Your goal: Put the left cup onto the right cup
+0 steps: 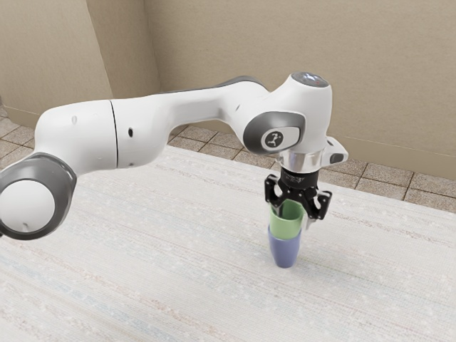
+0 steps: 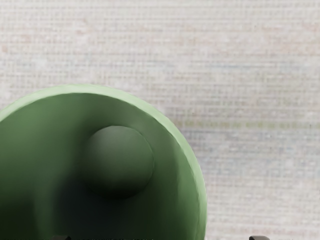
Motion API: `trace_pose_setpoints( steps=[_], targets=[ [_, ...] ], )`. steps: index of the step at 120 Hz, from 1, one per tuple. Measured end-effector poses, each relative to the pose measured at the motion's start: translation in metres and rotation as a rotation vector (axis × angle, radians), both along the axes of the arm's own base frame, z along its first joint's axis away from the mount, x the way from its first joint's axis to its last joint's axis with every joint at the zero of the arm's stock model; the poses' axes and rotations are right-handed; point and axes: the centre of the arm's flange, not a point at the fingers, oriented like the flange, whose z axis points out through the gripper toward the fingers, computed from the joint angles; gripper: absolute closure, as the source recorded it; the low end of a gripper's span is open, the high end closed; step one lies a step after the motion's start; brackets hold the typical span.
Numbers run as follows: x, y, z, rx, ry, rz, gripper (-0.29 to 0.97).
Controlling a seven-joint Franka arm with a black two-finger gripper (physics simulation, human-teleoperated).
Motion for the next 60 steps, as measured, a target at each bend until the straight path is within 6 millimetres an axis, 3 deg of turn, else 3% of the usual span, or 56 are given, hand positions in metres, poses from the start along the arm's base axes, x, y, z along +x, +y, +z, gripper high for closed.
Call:
trace_pose_setpoints(
  steps=[60],
  targets=[
    [0.0016,0.0048,0.0075,-0.001,-0.009,0.012,0.04]
  ],
)
